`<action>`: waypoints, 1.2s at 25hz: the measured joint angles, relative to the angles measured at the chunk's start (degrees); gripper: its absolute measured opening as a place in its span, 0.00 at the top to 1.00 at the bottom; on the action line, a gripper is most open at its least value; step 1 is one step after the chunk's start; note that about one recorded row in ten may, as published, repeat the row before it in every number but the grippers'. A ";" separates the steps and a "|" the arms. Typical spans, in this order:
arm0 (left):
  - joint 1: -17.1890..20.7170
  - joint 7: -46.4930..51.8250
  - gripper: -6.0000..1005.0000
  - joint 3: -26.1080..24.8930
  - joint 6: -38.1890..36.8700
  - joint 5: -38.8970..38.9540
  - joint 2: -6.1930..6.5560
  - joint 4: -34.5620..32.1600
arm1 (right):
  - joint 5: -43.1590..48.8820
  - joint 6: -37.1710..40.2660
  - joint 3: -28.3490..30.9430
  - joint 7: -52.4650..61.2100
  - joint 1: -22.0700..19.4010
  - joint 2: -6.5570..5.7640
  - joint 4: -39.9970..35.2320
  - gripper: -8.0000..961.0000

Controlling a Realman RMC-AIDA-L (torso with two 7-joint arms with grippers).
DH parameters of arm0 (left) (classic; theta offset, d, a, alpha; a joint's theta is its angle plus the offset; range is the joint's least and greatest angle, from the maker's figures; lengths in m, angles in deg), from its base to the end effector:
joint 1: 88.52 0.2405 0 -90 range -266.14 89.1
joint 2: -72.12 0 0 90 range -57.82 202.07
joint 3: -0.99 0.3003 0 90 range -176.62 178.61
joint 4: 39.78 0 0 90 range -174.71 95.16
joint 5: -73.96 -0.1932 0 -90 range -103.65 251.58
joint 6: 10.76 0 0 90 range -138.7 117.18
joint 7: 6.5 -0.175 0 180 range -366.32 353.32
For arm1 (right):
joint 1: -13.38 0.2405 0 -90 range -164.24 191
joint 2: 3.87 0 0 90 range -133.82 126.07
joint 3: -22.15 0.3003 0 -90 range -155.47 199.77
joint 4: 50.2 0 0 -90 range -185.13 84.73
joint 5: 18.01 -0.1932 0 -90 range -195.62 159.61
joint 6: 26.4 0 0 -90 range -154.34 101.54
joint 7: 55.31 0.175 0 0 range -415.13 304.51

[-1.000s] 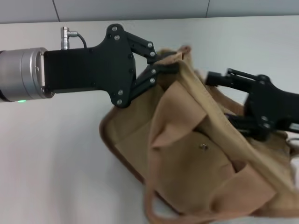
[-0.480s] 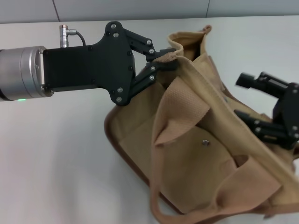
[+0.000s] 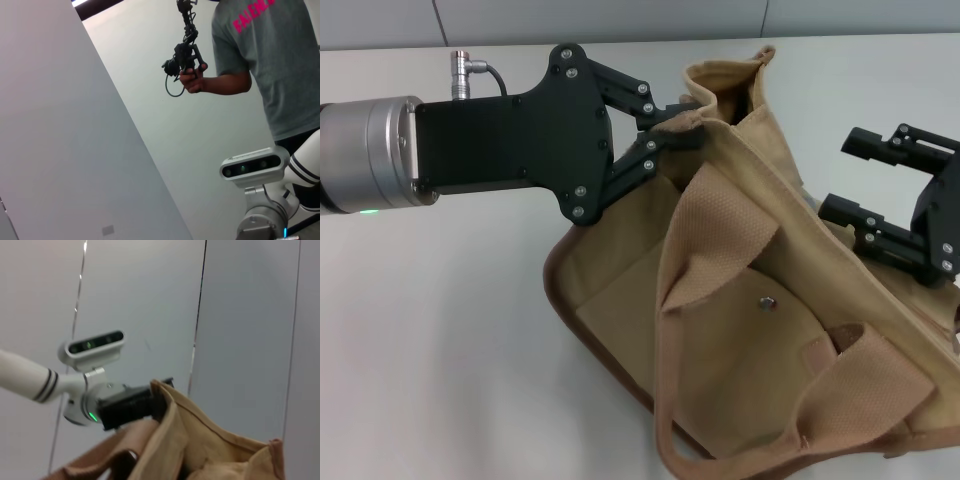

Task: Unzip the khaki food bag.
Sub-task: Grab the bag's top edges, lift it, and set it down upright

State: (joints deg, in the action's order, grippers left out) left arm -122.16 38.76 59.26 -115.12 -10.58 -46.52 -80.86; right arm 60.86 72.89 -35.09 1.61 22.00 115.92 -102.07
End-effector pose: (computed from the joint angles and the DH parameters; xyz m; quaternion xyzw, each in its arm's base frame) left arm -0.1588 0.3253 -0.0274 -0.8812 0.2138 -0.4091 0.1020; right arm 0.2598 0.2600 0.0007 -0.8908 0.0017 0.3899 0.2332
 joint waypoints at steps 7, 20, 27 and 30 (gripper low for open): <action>-0.13 0.00 0.95 0.00 -0.04 0.35 0.00 0.00 | 5.45 -0.34 -0.30 -1.33 1.14 -0.23 -2.29 0.36; -0.20 0.08 0.94 0.13 0.03 0.60 0.00 -0.01 | 1.40 -8.70 -10.69 -4.43 0.57 0.09 -5.08 0.36; -0.17 0.15 0.93 0.26 -0.25 0.69 -0.03 -0.05 | -4.16 -13.28 -16.54 -8.08 0.65 0.09 -5.18 0.39; -0.01 0.15 0.93 0.36 -0.31 0.99 -0.06 -0.05 | -4.19 -13.77 -17.13 -7.99 0.94 0.09 -5.24 0.41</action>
State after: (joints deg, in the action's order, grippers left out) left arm -122.17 38.91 59.63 -115.44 -9.59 -46.58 -80.91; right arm 56.67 59.12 -52.22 -6.38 22.94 116.01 -107.30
